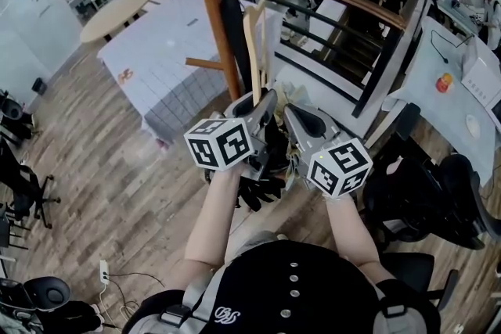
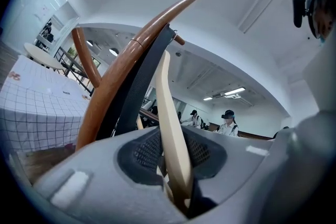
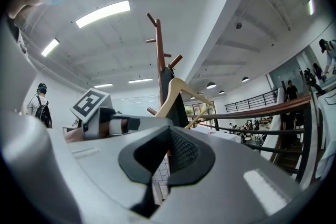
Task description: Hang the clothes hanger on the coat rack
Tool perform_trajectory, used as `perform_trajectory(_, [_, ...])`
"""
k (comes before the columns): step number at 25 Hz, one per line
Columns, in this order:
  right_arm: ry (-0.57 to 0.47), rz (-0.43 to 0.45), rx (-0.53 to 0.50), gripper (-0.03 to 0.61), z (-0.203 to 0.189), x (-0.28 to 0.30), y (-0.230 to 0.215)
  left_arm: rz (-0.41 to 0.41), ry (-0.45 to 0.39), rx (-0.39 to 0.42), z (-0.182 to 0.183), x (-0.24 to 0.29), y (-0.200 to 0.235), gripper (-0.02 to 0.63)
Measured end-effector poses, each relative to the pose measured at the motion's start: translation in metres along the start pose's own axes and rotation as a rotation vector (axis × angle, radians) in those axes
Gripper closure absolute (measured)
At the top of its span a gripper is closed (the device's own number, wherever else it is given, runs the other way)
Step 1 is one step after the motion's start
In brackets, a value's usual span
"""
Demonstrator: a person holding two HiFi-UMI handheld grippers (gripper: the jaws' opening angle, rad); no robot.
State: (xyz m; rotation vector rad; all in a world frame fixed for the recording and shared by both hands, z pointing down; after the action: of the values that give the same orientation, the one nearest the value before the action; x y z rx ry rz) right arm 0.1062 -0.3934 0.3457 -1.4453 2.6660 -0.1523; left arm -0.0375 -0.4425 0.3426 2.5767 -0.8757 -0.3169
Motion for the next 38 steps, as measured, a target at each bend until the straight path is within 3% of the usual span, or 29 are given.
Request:
perform_trajectory(11, [0.022, -0.03, -0.001, 0.583, -0.003, -0.023, 0.003, 0.068, 0.007, 0.218, -0.001, -0.03, -0.03, 0.475])
perform_trajectory(17, [0.031, -0.013, 0.001, 0.583, -0.008, -0.032, 0.013, 0.073, 0.039, 0.277, -0.011, -0.039, -0.044, 0.415])
perform_trajectory(26, [0.02, -0.025, 0.015, 0.583, -0.01, -0.044, 0.019, 0.074, 0.0, 0.246, -0.03, -0.054, -0.056, 0.402])
perform_trajectory(32, [0.023, -0.043, 0.029, 0.583, -0.017, -0.053, 0.017, 0.125, -0.095, 0.212, -0.041, -0.068, -0.058, 0.402])
perform_trajectory(38, [0.047, -0.062, 0.06, 0.583, -0.029, -0.06, 0.013, 0.081, -0.036, 0.219, -0.061, -0.074, -0.063, 0.402])
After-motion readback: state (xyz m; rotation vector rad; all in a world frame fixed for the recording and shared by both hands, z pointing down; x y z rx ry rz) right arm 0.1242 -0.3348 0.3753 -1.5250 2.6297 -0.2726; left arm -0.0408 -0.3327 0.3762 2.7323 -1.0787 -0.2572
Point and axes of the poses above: the fingertips, and each gripper's own axes: x forward along the fingers, y to its left, z out of its top, the point moved 8 cm from there along -x, backward along the fingers, and after that the axes turned 9 degrees about -z, right-handed, at the moved point
